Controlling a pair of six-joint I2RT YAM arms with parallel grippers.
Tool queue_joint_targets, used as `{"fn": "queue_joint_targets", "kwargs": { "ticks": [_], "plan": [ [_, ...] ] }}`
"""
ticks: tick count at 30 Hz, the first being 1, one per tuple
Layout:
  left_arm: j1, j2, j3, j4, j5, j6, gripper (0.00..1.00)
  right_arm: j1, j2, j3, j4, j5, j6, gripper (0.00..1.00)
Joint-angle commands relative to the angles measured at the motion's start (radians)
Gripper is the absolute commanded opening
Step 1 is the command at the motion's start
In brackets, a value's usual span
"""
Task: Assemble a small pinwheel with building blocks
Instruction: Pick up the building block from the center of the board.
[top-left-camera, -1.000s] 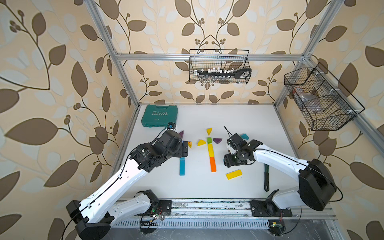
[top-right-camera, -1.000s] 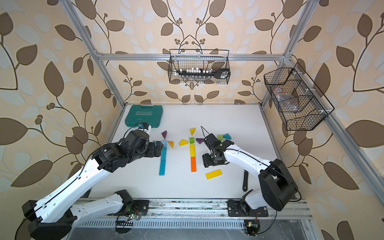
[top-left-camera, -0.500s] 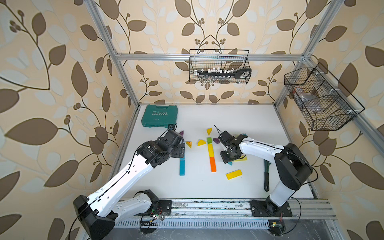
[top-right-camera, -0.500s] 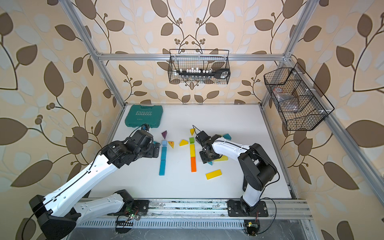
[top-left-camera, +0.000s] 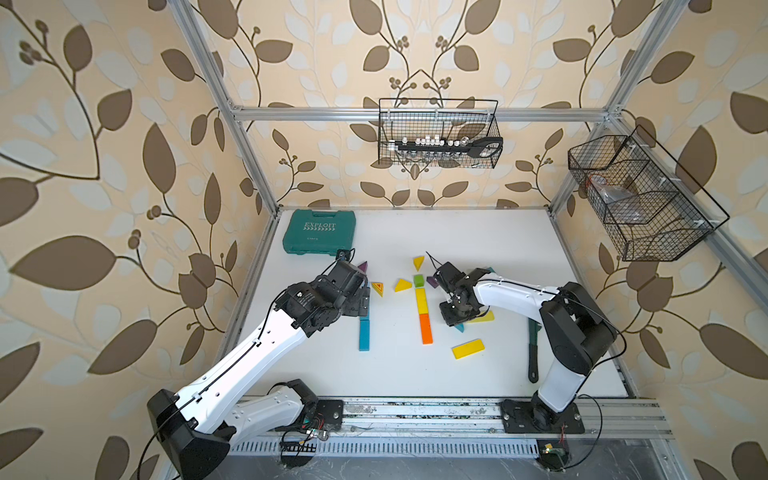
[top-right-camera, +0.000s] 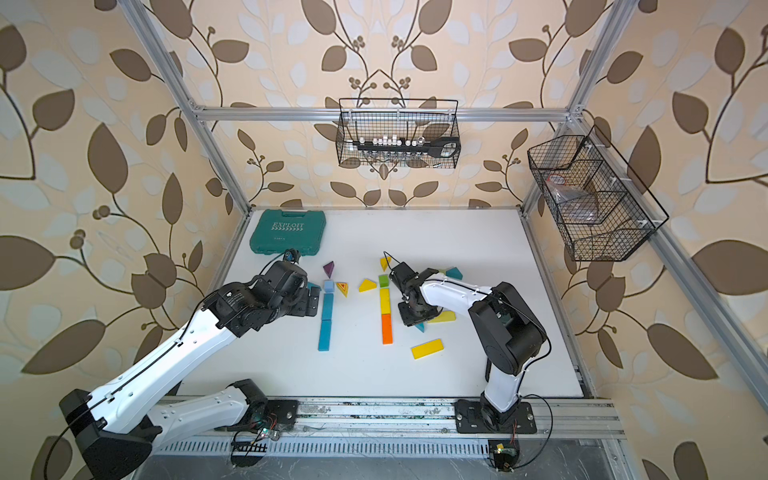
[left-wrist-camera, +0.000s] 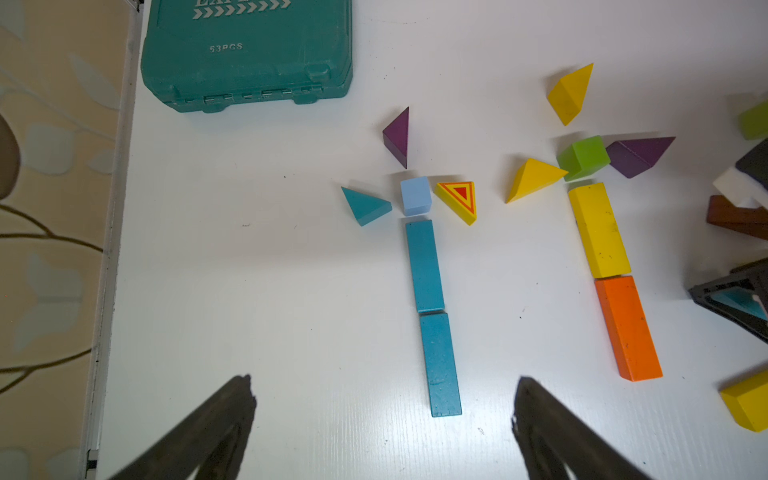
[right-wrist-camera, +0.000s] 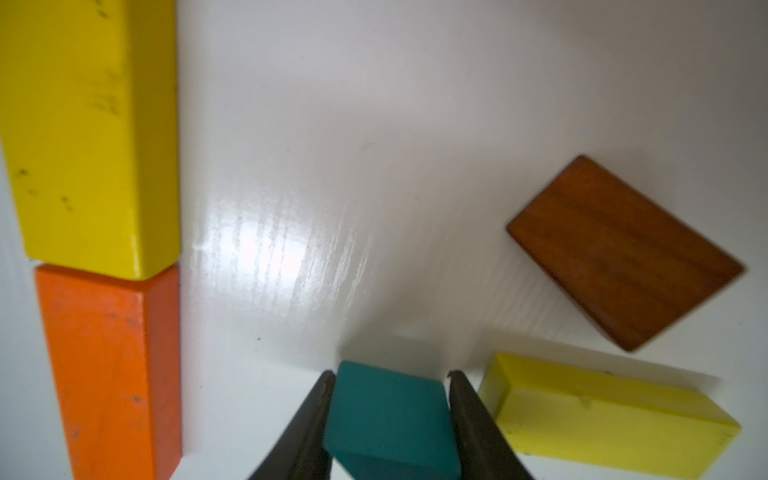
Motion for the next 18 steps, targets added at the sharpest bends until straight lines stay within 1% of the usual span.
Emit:
{"fn": "queue_joint_targets", "kwargs": {
  "ticks": [1,4,10,12,14,18],
  "plan": [
    [0.011,0.001,0.006,0.003,-0.014,0.017,0.99,0.002,-0.015,-0.001,-0.03,0.014,0.037,0.39],
    [0.011,0.001,0.006,0.004,-0.015,0.016,0.99,-0.002,-0.038,0.004,-0.04,0.026,0.051,0.33],
    [0.011,0.001,0.006,0.002,-0.021,0.016,0.99,-0.017,-0.07,0.053,-0.095,0.048,0.058,0.28],
    [0.011,0.002,0.007,0.002,-0.021,0.016,0.99,-0.033,-0.081,0.083,-0.113,0.05,0.055,0.28],
    [0.011,0.004,0.007,0.002,-0.024,0.017,0.99,-0.069,-0.083,0.122,-0.128,0.051,0.047,0.27],
    [0.011,0.004,0.006,0.003,-0.026,0.016,0.99,-0.191,-0.057,0.228,-0.139,0.056,0.029,0.24]
  ]
}}
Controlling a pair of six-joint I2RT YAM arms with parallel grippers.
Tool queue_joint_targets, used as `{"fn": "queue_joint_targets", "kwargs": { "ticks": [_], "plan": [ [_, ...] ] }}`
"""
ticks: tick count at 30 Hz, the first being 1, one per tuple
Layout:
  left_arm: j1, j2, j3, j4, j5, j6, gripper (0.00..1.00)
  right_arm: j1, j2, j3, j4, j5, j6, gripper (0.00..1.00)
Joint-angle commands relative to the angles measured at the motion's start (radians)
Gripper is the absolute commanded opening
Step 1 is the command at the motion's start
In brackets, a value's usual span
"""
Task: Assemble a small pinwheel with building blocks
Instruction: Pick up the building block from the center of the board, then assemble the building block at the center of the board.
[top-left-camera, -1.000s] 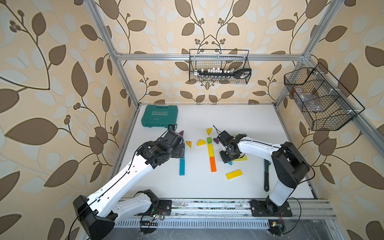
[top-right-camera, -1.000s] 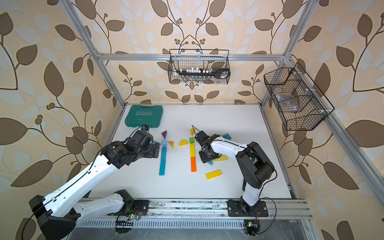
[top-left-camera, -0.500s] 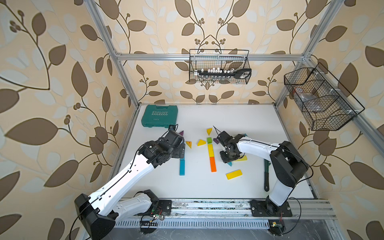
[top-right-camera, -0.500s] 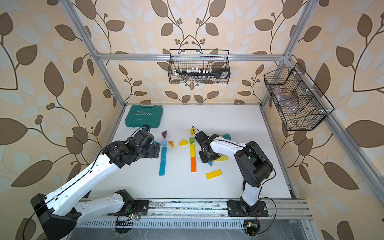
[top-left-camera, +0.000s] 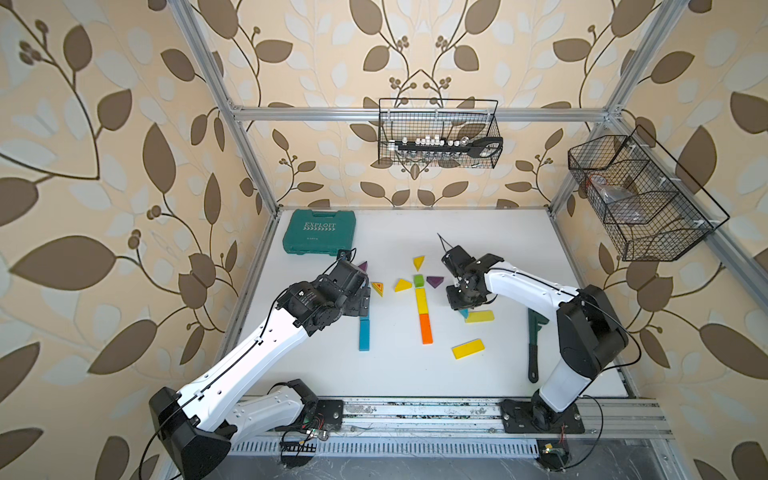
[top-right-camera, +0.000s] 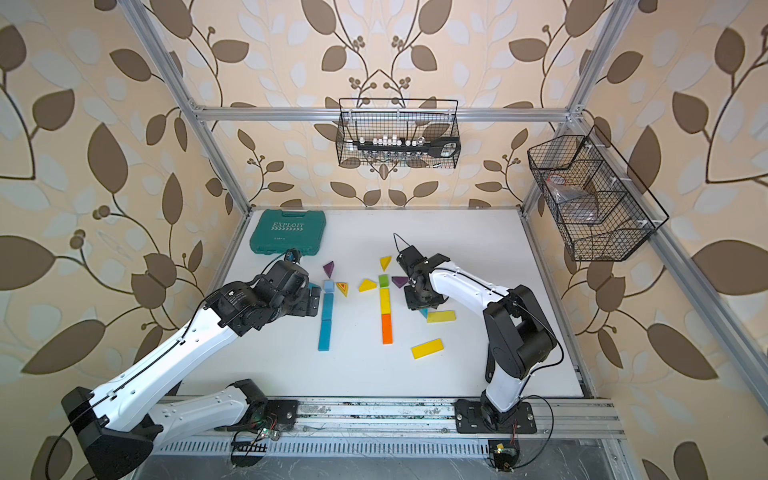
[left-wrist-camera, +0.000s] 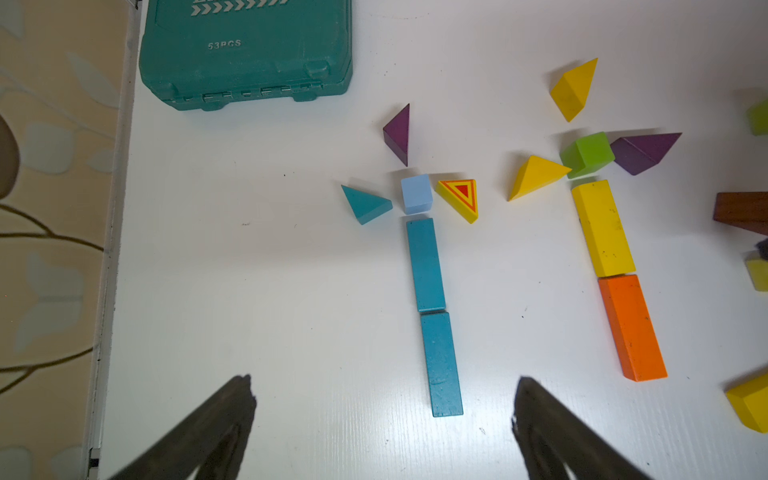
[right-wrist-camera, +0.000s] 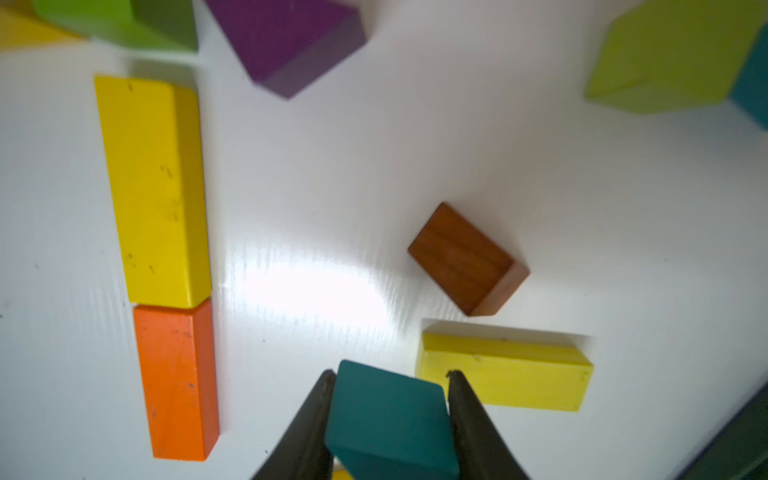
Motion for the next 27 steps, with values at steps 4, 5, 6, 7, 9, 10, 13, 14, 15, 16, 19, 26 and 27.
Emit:
{"fn": "queue_joint_targets", "kwargs": {
  "ticks": [4,5,6,7,9,10,13,14,15,16,19,26,27],
  "plan": [
    [0.011,-0.002,0.006,0.004,-0.027,0.016,0.99,-0.157,0.096,0.207,-0.014,0.022,-0.02,0.24],
    [0.011,-0.002,0.005,0.005,-0.028,0.015,0.99,-0.172,0.129,0.24,-0.017,0.023,-0.022,0.24],
    [0.011,-0.002,0.004,0.006,-0.027,0.015,0.99,-0.187,0.167,0.284,-0.021,0.026,-0.028,0.24],
    [0.011,-0.004,0.003,0.005,-0.028,0.015,0.99,-0.203,0.207,0.328,-0.029,0.032,-0.031,0.24],
    [0.011,-0.005,0.0,0.008,-0.025,0.016,0.99,-0.227,0.274,0.399,-0.037,0.039,-0.033,0.24],
    [0.011,-0.005,-0.001,0.009,-0.023,0.016,0.99,-0.24,0.304,0.433,-0.04,0.052,-0.031,0.24],
    [0.011,-0.005,-0.004,0.015,-0.02,0.018,0.99,-0.27,0.381,0.52,-0.047,0.064,-0.026,0.24],
    [0.011,-0.003,-0.004,0.017,-0.02,0.019,0.99,-0.276,0.401,0.54,-0.041,0.064,-0.026,0.24],
    [0.011,-0.001,-0.004,0.018,-0.017,0.018,0.99,-0.283,0.421,0.558,-0.041,0.055,-0.028,0.24],
    [0.011,0.001,-0.004,0.018,-0.015,0.022,0.99,-0.286,0.442,0.58,-0.043,0.053,-0.026,0.24],
    [0.011,0.008,-0.002,0.019,-0.015,0.022,0.99,-0.29,0.498,0.63,-0.051,0.054,-0.029,0.24],
    [0.011,0.01,-0.005,0.026,-0.013,0.028,0.99,-0.306,0.557,0.654,-0.03,0.035,0.007,0.26],
    [0.011,0.011,-0.004,0.027,-0.011,0.029,0.99,-0.306,0.561,0.653,-0.031,0.04,0.014,0.26]
  ]
}}
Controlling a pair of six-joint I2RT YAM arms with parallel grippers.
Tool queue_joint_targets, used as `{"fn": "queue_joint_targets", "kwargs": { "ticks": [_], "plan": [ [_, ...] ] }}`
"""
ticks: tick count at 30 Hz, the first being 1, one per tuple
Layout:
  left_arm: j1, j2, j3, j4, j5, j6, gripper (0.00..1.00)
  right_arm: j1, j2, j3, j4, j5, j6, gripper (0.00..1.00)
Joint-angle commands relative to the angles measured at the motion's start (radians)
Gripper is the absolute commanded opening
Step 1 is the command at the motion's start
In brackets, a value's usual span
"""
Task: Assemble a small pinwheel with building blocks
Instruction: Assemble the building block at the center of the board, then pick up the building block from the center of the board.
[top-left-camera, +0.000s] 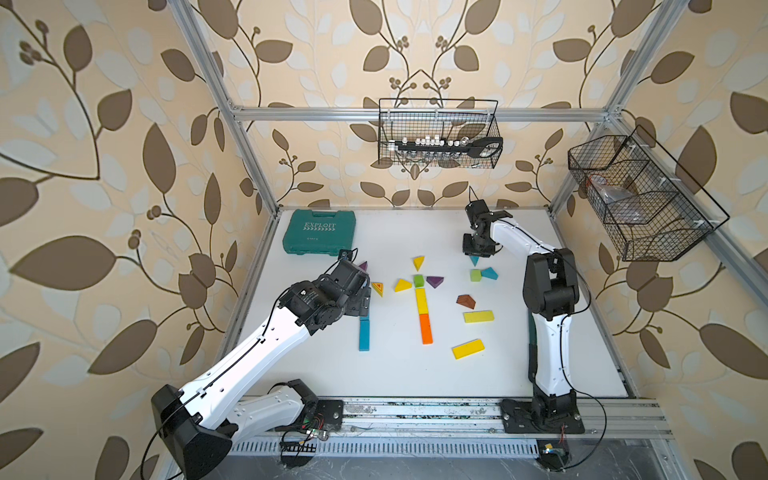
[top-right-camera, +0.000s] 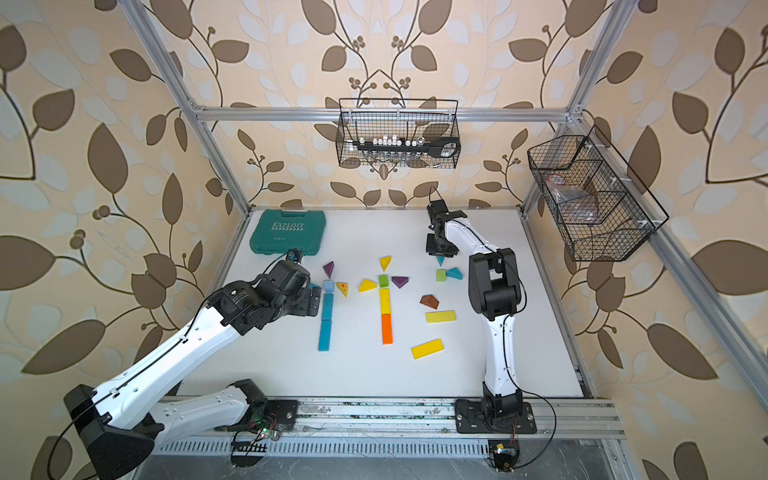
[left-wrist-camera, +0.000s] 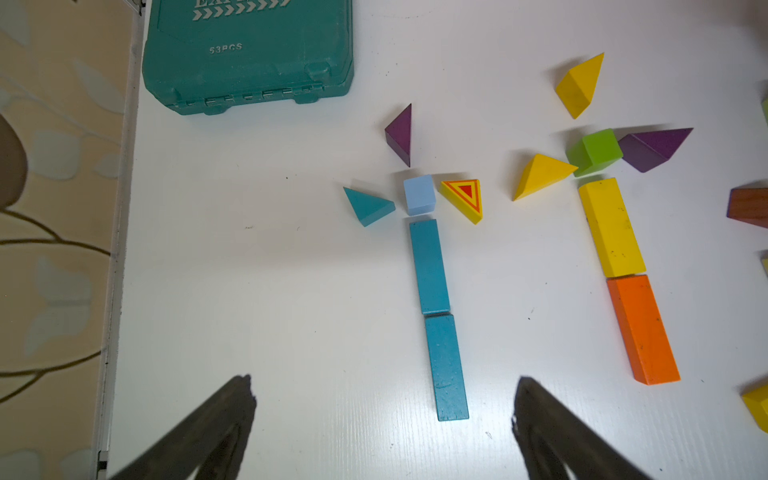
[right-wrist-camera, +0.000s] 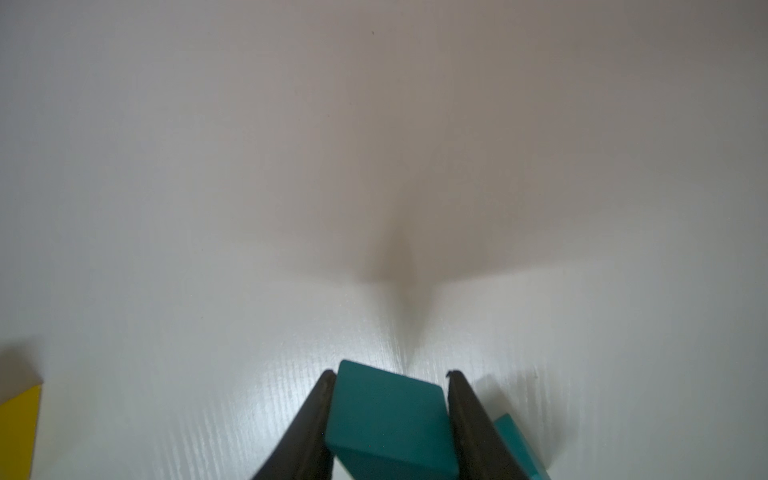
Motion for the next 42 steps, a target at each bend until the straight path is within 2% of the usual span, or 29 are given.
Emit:
{"fn": "queue_joint_targets", "kwargs": {
  "ticks": [1,6,13,20,24,26,29,31,33,34,37,39,42],
  "plan": [
    [0.011,0.002,0.0,0.02,-0.001,0.012,0.99,-0.006,0.038,0.029,-0.01,0.013,0.039,0.28],
    [0.011,0.01,0.0,0.02,0.004,0.014,0.99,-0.006,0.044,0.007,0.007,0.01,0.066,0.33],
    [0.011,0.016,0.001,0.02,0.009,0.017,0.99,-0.014,0.056,0.019,0.0,0.003,0.072,0.5],
    [0.011,0.01,0.003,0.01,0.001,0.017,0.99,-0.022,0.035,0.066,-0.034,-0.015,0.07,0.52],
    [0.011,0.004,0.006,0.022,0.018,0.025,0.99,-0.02,-0.066,0.083,-0.081,-0.053,0.03,0.54],
    [0.011,0.001,0.009,0.035,0.038,0.028,0.99,-0.016,-0.18,-0.014,-0.041,-0.081,0.002,0.56],
    [0.011,0.008,0.014,0.046,0.026,0.01,0.99,-0.001,-0.452,-0.331,0.146,-0.152,-0.077,0.59],
    [0.011,0.016,0.024,0.031,-0.001,-0.004,0.99,0.018,-0.628,-0.576,0.274,-0.243,-0.13,0.6],
    [0.011,0.013,0.024,0.03,-0.014,-0.012,0.99,0.042,-0.73,-0.744,0.318,-0.273,-0.122,0.6],
    [0.011,0.01,0.02,0.034,-0.016,-0.017,0.99,0.064,-0.758,-0.806,0.316,-0.228,-0.073,0.59],
    [0.012,-0.003,0.011,0.047,-0.057,-0.062,0.99,0.139,-0.745,-0.879,0.305,-0.237,-0.047,0.59],
    [0.011,-0.007,0.009,0.058,-0.048,-0.066,0.99,0.178,-0.705,-0.886,0.309,-0.221,-0.059,0.59],
    [0.011,-0.01,0.018,0.035,-0.047,-0.076,0.99,0.18,-0.647,-0.866,0.317,-0.215,-0.088,0.59]
  ]
}}
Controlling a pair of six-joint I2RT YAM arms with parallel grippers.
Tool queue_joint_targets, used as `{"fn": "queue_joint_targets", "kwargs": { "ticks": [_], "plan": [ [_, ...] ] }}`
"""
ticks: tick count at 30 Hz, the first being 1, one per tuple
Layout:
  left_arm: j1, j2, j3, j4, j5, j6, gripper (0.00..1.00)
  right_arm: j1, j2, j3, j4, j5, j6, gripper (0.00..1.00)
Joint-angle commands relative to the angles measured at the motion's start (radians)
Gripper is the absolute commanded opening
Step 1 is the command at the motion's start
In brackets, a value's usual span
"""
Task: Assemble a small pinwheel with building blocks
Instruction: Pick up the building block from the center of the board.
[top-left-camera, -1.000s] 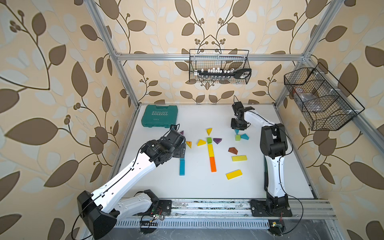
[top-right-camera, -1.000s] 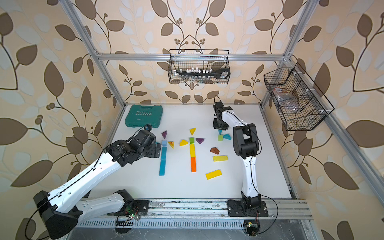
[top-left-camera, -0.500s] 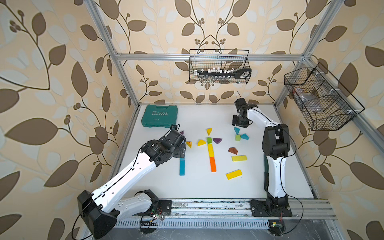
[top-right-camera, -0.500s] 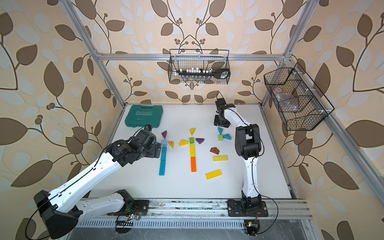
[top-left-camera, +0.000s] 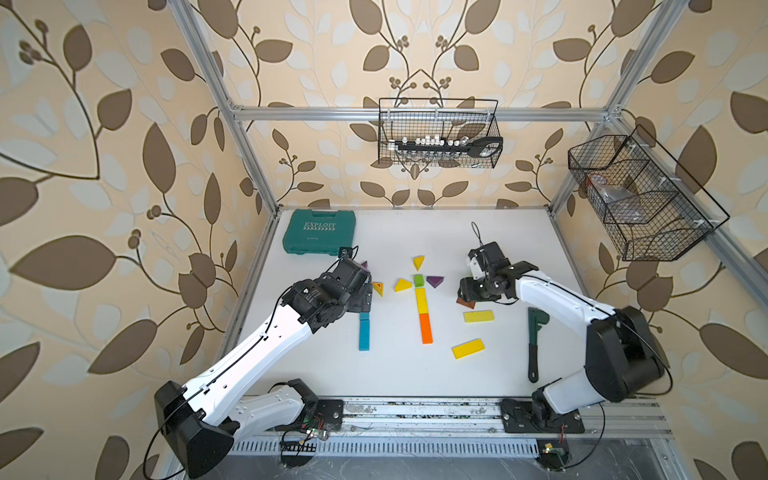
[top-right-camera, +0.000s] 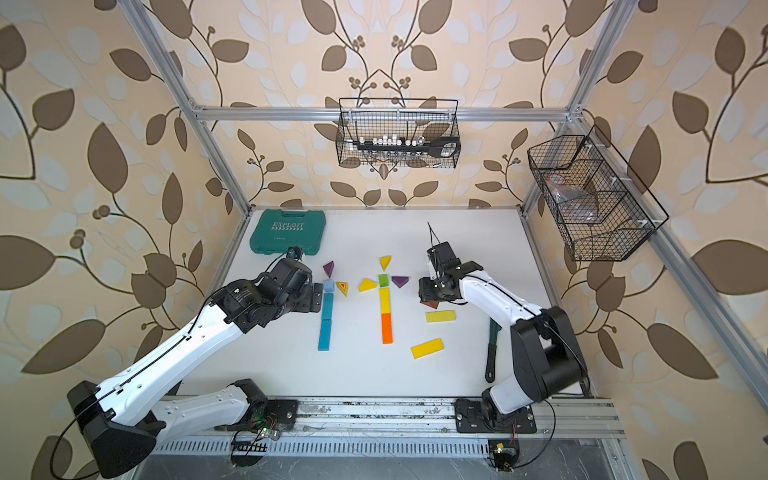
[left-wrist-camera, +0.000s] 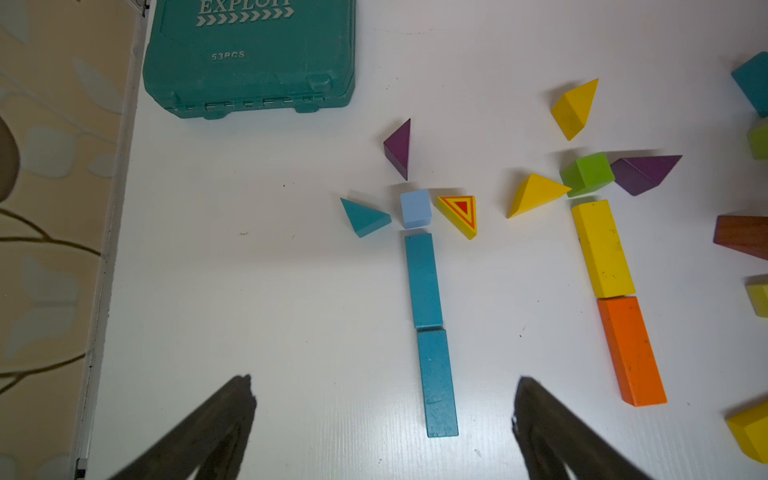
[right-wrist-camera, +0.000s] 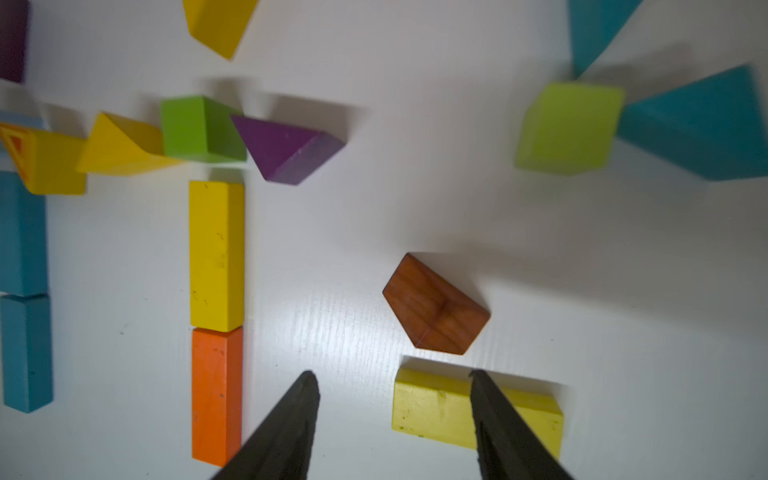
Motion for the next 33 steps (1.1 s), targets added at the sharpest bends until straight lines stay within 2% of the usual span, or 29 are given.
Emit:
{"fn": "queue_joint_targets", "kwargs": {
  "ticks": [1,11,27,33],
  "plan": [
    [0.011,-0.03,0.016,-0.011,-0.037,-0.036,0.99,-0.004,0.029,0.018,0.034,0.02,-0.036,0.6],
    [0.011,-0.115,-0.059,0.003,-0.037,-0.049,0.99,-0.009,0.133,0.067,0.05,-0.005,-0.145,0.66],
    [0.011,-0.054,-0.036,0.015,0.002,-0.049,0.99,-0.019,0.204,0.092,0.079,-0.131,-0.238,0.67],
    [0.011,-0.05,-0.036,0.018,0.006,-0.052,0.99,-0.025,0.227,0.11,0.092,-0.153,-0.261,0.75]
  ]
}}
